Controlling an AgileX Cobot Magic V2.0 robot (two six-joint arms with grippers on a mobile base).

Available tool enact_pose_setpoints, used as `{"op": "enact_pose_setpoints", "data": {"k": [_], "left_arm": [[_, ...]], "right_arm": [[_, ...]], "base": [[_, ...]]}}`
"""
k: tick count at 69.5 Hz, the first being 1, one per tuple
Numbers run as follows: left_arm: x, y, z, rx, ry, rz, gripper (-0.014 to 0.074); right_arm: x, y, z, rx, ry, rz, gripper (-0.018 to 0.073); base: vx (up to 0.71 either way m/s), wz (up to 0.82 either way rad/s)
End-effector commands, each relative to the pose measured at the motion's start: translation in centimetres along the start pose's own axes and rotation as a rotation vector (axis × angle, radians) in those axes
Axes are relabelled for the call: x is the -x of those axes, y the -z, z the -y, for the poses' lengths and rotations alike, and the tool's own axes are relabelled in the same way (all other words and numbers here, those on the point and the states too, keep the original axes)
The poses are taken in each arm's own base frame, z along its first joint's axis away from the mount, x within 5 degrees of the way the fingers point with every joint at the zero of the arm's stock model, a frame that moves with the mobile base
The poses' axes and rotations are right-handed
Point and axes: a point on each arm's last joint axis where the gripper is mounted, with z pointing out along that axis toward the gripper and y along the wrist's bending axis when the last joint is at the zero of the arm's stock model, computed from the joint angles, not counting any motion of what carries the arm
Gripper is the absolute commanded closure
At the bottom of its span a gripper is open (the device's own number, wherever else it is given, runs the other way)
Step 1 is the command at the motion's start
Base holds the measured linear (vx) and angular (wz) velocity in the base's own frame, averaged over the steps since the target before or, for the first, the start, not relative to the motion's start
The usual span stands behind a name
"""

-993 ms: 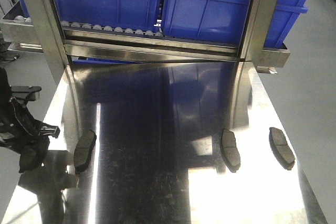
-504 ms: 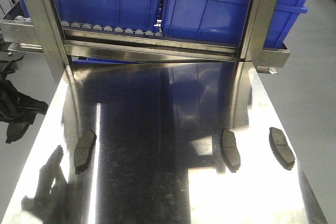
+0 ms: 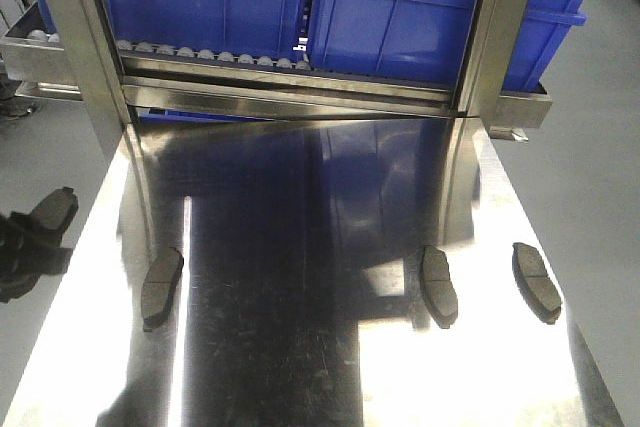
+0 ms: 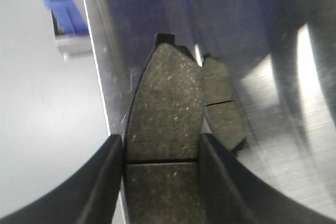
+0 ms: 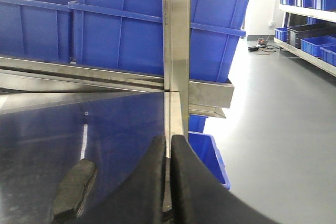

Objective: Move and align brake pads A on conveyor
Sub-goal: 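Lift the brake pad with the left gripper and raise it clear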

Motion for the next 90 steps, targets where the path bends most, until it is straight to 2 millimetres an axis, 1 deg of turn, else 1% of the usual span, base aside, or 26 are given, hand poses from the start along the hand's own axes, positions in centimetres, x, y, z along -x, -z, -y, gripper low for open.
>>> {"op": "enact_pose_setpoints", "data": {"k": [1,12,20,28,36,42,90], "left_arm": [[0.2,2.8,0.5,0.012,-0.006,0.225,0.0524],[-2.1,5.0,0.8,0.03,-0.013,0.386,0.0524],[-3.3,6.3,0.9,0.042,-0.003,0.493,0.0524],[-4.5,7.4,1.0,0.046,-0.006,0.542,0.0524],[-5.3,7.7,1.1,0.045,-0.008,0.551,0.0524],[-5.5,7.8,1.2,0.043,-0.009,0.545,0.0524],[-5.5,7.7,1.2,0.042,-0.009,0.541,0.0524]], "right_arm": [[0.2,0.0,0.0,-0.002,0.008,0.073,0.0553],[0.2,0.0,0.0,-0.002,0.008,0.073,0.0553],[0.2,0.0,0.0,-0.002,0.008,0.073,0.0553],[0.2,0.0,0.0,-0.002,0.008,0.073,0.0553],[0.2,0.0,0.0,-0.002,0.008,0.073,0.0553],[0.2,0.0,0.0,-0.002,0.008,0.073,0.0553],[0.2,0.0,0.0,-0.002,0.008,0.073,0.0553]], "base": [[0.0,0.0],[0.0,0.0],[0.0,0.0],[0.0,0.0],[0.0,0.0],[0.0,0.0],[0.0,0.0]]}}
